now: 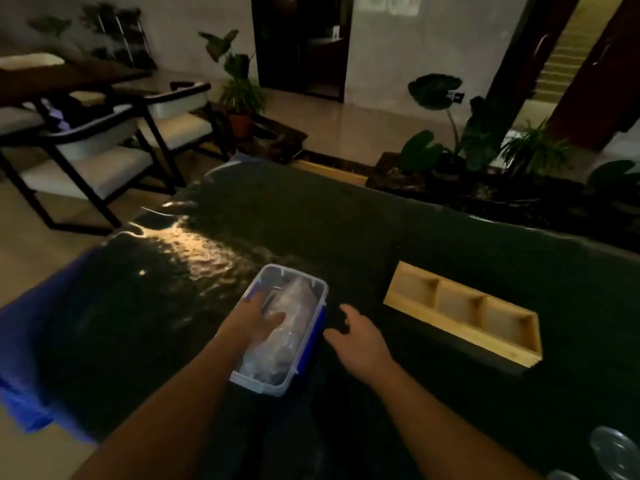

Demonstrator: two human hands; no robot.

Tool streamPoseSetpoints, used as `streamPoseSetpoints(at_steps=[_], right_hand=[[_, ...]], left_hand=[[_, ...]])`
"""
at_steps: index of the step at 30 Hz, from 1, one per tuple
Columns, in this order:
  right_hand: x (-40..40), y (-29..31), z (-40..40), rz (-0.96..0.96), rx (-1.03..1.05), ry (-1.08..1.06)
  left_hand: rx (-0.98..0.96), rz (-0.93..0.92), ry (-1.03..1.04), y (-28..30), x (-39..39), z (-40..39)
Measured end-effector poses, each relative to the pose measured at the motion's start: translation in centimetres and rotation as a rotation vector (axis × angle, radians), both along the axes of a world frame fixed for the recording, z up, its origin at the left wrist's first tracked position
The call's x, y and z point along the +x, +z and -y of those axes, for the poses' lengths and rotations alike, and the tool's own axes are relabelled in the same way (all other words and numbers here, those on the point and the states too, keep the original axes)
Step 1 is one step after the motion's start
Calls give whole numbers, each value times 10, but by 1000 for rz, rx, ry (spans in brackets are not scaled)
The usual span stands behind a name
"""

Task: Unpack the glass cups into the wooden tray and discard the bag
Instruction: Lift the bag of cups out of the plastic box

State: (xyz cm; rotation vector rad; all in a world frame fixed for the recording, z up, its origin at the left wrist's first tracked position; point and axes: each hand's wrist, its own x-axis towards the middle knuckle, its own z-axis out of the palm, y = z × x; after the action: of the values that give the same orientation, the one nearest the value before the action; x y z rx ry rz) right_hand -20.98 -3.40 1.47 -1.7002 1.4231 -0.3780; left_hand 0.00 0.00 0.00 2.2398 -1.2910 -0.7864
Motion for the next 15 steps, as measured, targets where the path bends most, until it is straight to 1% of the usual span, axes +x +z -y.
streamPoseSetpoints(at_steps=[2,4,6,8,9,12,13,15], right_hand=[[30,-9,-1,114,147,-20],[51,-22,-1,198,229,-41],[68,-36,1,191,261,-43],[80,-48,4,76,247,12],[86,-54,5,-30,218,41],[103,-62,7,-282,89,81],[108,-62,7,-310,86,80],[111,-59,1,-275,100,98]], left_hand=[[46,-154,61,-15,9,9],[78,-316,128,-29,14,15],[78,-514,175,-47,20,19],[57,-743,216,-59,22,19],[46,-840,235,-64,21,18],[25,-947,250,-74,19,18],[24,-980,260,-75,19,18],[26,-1026,242,-66,21,18]])
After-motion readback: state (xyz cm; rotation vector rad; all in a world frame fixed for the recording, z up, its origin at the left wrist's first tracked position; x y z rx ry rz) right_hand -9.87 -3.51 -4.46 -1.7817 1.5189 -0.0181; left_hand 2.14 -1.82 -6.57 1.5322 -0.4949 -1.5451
